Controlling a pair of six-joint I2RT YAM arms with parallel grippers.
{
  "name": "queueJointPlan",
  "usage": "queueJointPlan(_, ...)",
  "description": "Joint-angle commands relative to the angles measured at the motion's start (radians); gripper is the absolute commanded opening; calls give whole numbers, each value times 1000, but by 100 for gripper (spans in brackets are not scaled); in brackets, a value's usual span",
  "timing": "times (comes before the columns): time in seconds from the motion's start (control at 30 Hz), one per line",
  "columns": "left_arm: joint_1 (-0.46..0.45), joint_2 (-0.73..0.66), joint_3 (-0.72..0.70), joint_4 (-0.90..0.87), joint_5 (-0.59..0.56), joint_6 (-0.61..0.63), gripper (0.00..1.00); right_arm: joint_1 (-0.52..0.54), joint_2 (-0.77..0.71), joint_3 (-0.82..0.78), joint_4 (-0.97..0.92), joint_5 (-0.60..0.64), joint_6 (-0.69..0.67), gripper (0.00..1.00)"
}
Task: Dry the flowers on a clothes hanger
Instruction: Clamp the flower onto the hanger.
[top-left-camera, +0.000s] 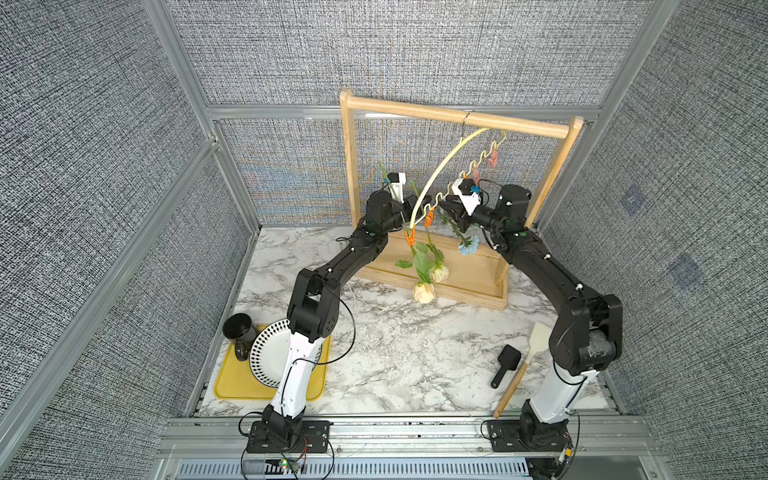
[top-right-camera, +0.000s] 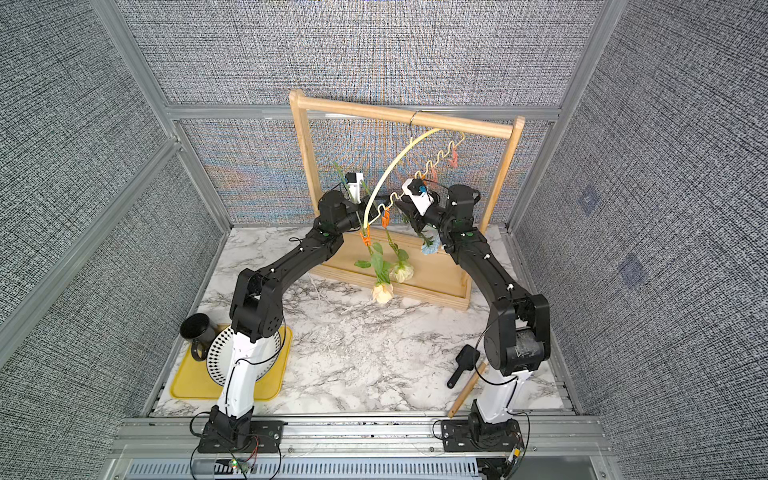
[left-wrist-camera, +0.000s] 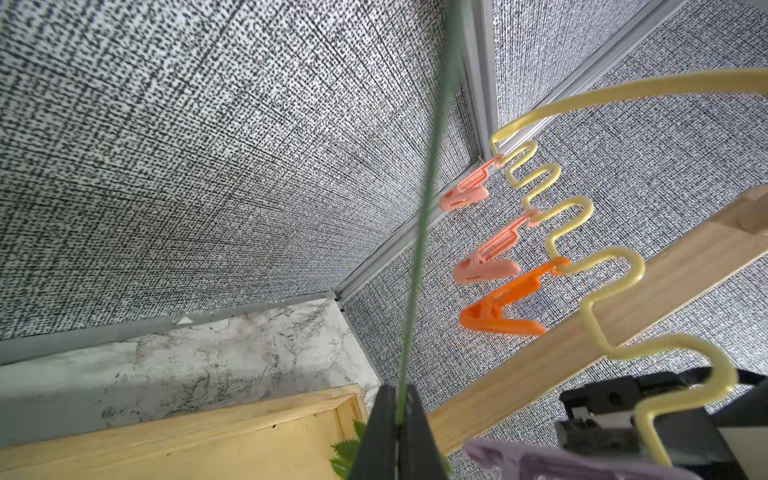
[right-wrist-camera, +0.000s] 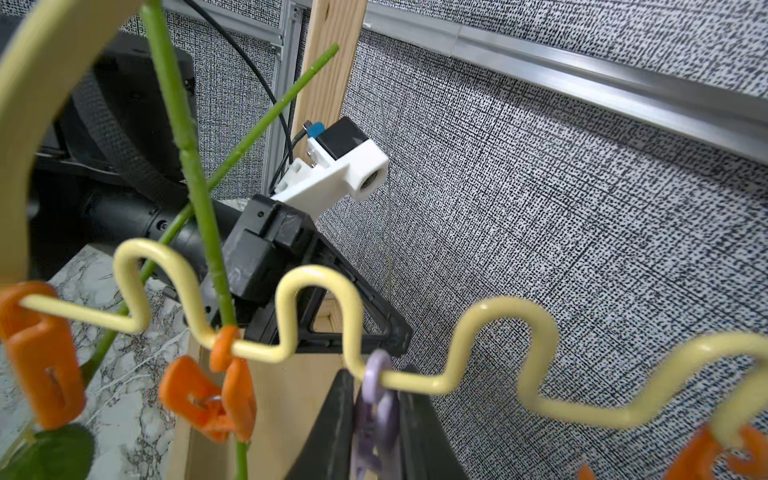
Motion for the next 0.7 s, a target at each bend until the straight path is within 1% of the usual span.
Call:
queueJointPlan(0.0,-2,5,22,-21,46,-6,2,-1,2,13,-2,-7,-9,19)
queueJointPlan(0.23,-2,-1,30,-28,70,-27,2,-2,6,19,-15,-13,-11,17)
queueJointPlan(0.43,-1,2,38,-30,79,-39,2,-3,10,23,-17,-34,4,17)
queueJointPlan(0.67,-1,2,53,-30,98,-63,2,-3,7,21,-26,-30,-6,18)
